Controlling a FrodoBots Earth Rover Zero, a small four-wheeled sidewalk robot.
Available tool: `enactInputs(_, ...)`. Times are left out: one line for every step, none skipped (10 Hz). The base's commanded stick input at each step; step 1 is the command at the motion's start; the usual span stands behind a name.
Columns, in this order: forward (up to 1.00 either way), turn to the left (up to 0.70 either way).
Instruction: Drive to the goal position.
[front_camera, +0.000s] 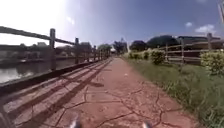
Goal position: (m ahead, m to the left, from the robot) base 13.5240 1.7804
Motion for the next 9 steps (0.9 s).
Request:
enactInputs(0.5,0.0)
enactInputs(0.5,0.0)
enactInputs(0.5,0.0)
enactInputs(0.5,0.0)
enactInputs(0.5,0.0)
enactInputs(0.5,0.0)
enactInputs(0.5,0.0)
enactInputs(0.5,0.0)
enactInputs(0.5,0.0)
